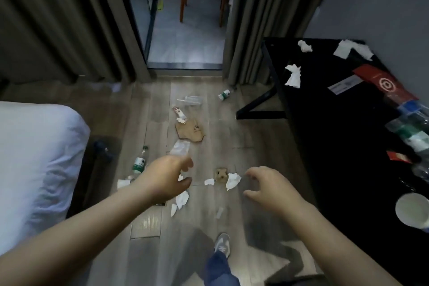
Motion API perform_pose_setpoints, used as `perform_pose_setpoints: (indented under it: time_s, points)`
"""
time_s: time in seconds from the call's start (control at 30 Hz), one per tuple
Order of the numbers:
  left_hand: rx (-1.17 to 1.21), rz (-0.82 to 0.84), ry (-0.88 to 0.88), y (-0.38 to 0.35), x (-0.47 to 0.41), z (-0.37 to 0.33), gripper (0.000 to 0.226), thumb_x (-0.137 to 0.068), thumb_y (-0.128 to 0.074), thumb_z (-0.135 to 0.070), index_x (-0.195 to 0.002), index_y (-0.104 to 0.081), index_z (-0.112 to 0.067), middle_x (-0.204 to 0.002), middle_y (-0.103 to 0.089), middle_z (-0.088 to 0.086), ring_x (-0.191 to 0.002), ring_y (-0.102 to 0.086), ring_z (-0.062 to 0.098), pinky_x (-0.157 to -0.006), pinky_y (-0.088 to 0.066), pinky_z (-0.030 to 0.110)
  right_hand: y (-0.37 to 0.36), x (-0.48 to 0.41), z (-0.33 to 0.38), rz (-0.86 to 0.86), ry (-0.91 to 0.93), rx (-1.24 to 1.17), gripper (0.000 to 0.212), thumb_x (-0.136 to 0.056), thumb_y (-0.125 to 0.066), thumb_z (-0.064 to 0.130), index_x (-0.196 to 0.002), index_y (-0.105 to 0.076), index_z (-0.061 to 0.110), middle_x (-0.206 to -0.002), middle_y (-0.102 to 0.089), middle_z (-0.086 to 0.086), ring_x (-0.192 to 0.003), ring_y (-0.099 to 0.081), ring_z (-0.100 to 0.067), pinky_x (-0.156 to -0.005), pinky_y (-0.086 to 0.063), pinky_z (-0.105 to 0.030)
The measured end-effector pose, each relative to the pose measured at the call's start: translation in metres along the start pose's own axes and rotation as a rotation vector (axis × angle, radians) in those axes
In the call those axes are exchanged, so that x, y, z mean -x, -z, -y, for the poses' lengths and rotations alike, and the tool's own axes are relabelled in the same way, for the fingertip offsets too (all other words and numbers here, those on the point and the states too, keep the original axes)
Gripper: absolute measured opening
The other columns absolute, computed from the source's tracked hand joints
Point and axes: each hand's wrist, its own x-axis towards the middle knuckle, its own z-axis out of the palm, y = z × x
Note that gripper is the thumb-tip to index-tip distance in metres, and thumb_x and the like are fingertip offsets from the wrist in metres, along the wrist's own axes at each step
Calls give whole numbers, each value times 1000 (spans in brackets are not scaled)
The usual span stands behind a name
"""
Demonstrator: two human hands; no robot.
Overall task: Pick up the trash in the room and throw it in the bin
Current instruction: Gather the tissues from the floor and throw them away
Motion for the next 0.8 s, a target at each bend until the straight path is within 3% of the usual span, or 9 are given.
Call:
perform_pose_setpoints:
  time_s: [0.17,0.37,0.57,0.8]
  points:
    - [51,54,115,-50,-74,21,28,-86,-58,-32,-112,-58,-24,-108,-64,-8,-97,-59,11,-81,-48,27,-32,-82,-44,86,-28,-13,43,-80,-63,31,-122,-59,22,-118,-61,0,-111,-57,-17,-85,-43,-27]
    - [87,117,158,-126,-147,71,26,-85,-59,-30,-109,-60,-22,-105,-66,-8,-96,-61,13,-81,-49,30,-104,-162,-91,135,-86,-28,38,-83,-64,30,-120,-61,20,-117,-63,0,-106,-58,-15,-82,-41,-24]
    - [78,167,149,-233,-215,144,20,-84,-58,-28,-103,-61,-21,-99,-65,-7,-91,-61,16,-74,-46,28,-219,-236,-136,153,-147,-39,37,-83,-65,31,-119,-61,20,-116,-63,2,-105,-59,-14,-82,-45,-25]
    - [28,207,91,-390,-292,222,28,-87,-57,-30,-113,-59,-22,-107,-65,-8,-96,-60,13,-73,-44,24,-373,-331,-198,155,-104,18,36,-83,-61,29,-118,-62,20,-115,-64,1,-105,-60,-17,-81,-45,-27]
